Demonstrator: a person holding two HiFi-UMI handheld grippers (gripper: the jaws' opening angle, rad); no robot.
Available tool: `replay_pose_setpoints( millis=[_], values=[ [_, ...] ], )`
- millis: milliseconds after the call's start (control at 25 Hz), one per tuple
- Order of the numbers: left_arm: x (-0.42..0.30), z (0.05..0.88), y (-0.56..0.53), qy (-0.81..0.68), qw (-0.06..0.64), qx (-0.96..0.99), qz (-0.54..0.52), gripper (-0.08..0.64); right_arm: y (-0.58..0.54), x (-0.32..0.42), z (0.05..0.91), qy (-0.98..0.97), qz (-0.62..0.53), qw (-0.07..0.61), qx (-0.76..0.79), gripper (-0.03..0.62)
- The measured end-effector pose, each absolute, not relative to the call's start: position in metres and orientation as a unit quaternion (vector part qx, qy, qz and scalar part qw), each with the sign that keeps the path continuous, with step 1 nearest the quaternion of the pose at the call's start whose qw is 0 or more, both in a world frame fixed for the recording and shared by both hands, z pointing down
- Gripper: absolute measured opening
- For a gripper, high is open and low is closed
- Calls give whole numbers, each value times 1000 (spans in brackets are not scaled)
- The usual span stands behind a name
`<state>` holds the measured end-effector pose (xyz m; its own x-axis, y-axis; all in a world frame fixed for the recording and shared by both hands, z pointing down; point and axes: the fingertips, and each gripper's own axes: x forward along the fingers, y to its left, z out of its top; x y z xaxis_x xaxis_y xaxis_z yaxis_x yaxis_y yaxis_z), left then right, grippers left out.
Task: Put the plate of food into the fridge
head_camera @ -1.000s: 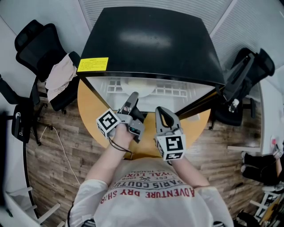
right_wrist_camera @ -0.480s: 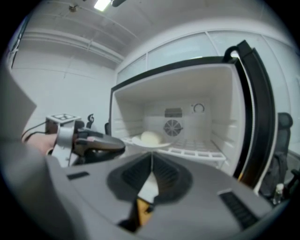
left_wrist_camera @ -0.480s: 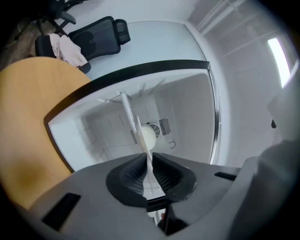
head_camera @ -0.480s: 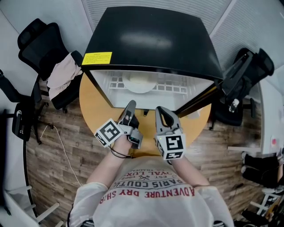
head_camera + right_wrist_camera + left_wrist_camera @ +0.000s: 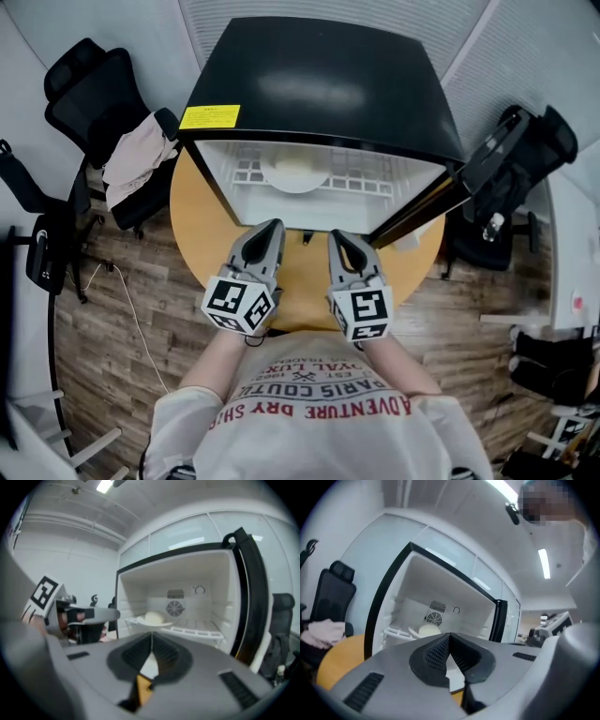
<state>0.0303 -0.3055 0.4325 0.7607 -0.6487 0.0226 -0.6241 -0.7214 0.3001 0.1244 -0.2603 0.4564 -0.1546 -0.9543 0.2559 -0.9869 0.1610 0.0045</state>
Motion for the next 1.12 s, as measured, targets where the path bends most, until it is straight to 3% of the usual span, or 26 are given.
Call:
replay_pose_setpoints(
  millis=[120,240,1120],
  values=[
    [31,420,-299,-343,43,938,-14,25,-257,126,456,-760,77,97,638,29],
    [32,409,-296,-342,-1,940,-19,25,-254,127,455,-763,73,95,635,29],
    [48,415,-292,-325,-4,946,15,26,-256,136,437,-773,44,77,629,29]
  ],
)
